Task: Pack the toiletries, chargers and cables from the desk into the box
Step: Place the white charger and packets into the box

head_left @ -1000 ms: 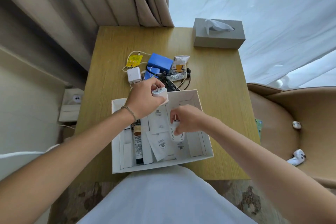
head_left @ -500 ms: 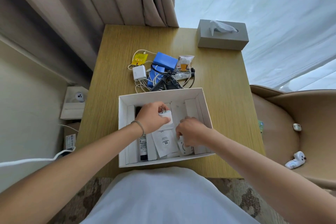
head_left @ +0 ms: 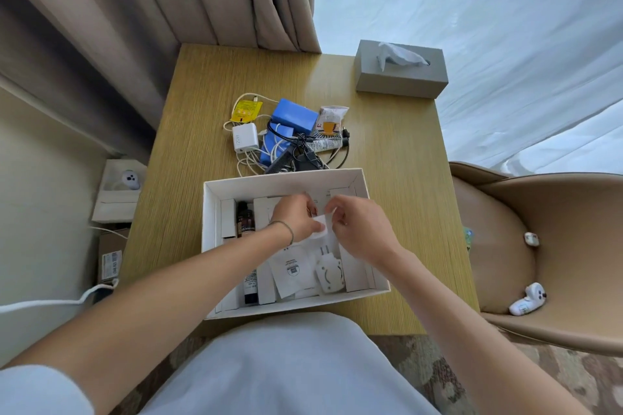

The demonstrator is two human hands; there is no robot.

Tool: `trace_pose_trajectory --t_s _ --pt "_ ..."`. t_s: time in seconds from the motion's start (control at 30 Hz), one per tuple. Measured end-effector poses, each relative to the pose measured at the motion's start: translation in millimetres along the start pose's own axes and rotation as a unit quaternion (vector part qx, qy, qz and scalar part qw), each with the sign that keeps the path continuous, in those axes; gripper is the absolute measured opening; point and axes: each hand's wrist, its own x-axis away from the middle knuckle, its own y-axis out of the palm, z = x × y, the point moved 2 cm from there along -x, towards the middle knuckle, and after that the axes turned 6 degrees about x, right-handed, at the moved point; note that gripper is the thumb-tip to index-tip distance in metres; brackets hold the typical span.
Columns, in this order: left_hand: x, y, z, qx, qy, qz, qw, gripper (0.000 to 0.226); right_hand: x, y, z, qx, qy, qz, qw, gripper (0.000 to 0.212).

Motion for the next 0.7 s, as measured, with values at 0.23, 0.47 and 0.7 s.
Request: trace_pose_trajectory --t_s 0.23,0.47,0.7 --pt "-3.6 21.6 10.9 -0.026 -0.003 0.011 1.0 0.015 4.1 -7.6 3.4 -0.04 0.028 0.027 0.998 0.032" --pt "-8.1 20.8 5.4 -0.022 -0.013 -0.014 1.0 0.025 -0.5 -7.8 6.5 -0.051 0.04 0.03 0.997 0.034" --pt "7.6 4.4 11.1 -0.033 0.055 -0.011 0.998 0.029 -13.8 -7.0 7.2 -0.059 0.049 0.035 0.996 0.033"
